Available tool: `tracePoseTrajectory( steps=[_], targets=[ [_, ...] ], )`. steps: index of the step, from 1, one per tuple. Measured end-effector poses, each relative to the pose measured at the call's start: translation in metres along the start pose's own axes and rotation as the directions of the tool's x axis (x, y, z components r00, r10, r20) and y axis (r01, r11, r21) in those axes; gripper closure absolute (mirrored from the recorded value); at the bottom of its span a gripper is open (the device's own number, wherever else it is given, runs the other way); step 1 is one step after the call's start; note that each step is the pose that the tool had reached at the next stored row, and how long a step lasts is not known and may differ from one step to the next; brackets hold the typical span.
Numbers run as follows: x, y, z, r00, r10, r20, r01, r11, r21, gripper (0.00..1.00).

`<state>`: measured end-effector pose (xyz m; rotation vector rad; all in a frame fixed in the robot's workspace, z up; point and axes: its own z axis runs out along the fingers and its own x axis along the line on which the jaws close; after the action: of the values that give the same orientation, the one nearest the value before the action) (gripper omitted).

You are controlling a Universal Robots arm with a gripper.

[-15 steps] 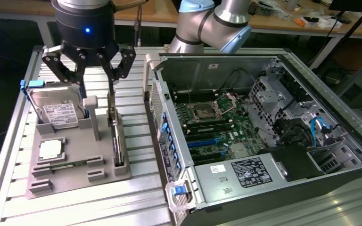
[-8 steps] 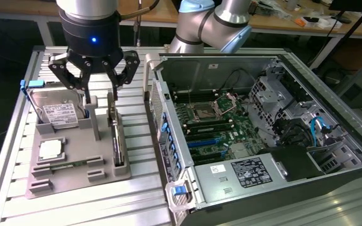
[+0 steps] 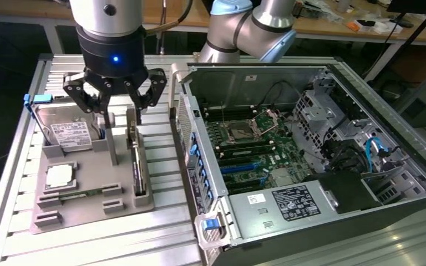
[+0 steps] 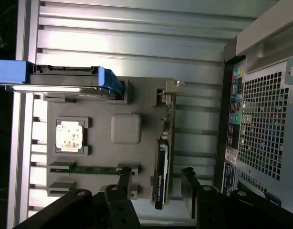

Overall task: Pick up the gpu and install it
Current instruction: 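Pick up the gpu and move the gpu toward the slot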

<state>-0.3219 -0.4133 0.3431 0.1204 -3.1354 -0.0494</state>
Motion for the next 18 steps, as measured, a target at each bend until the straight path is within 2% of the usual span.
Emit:
tracePoseTrajectory(
  steps=[18],
  targets=[
    [-0.002,-0.0113,0.0330,1.0000,0.000,0.0000,0.000,1.0000,0.0003,0.46]
  ],
)
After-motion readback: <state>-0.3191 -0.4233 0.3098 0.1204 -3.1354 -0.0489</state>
